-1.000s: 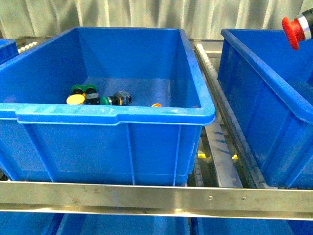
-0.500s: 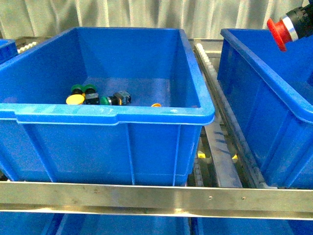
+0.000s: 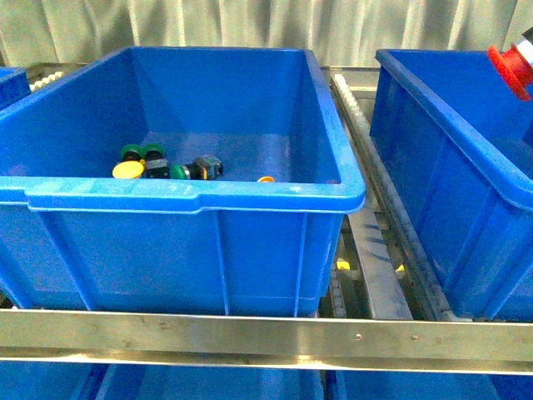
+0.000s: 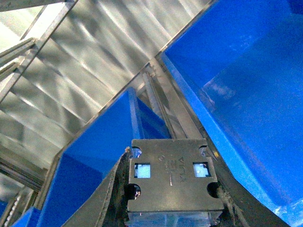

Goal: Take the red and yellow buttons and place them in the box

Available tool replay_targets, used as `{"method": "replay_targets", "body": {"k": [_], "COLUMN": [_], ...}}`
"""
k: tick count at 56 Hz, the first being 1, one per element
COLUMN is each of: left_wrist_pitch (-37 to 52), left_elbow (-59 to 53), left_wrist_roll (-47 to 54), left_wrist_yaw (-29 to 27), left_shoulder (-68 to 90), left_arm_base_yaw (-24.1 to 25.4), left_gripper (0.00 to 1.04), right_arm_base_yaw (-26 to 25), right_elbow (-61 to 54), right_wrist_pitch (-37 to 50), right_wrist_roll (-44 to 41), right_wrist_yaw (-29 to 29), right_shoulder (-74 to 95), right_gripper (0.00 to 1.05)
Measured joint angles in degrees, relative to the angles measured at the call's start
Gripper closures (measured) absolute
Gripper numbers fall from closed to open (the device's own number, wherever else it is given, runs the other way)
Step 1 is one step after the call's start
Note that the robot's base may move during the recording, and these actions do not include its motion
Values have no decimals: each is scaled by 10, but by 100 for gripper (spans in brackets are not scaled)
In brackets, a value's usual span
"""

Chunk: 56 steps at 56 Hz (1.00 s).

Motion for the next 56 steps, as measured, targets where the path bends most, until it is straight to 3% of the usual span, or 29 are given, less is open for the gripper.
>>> {"method": "replay_targets", "body": {"k": [56], "left_wrist_pitch": [0], "left_elbow": [0], "left_wrist_roll": [2], "left_wrist_yaw": [-1], "left_shoulder": [0], "left_arm_base_yaw": [0], "left_gripper": [8], "right_arm_base_yaw": [-4], "right_elbow": [-12], "right_wrist_pitch": [-17], "right_wrist_roll": [5], "right_wrist_yaw": [9], "right_shoulder": [-26], "right_gripper": [72]}}
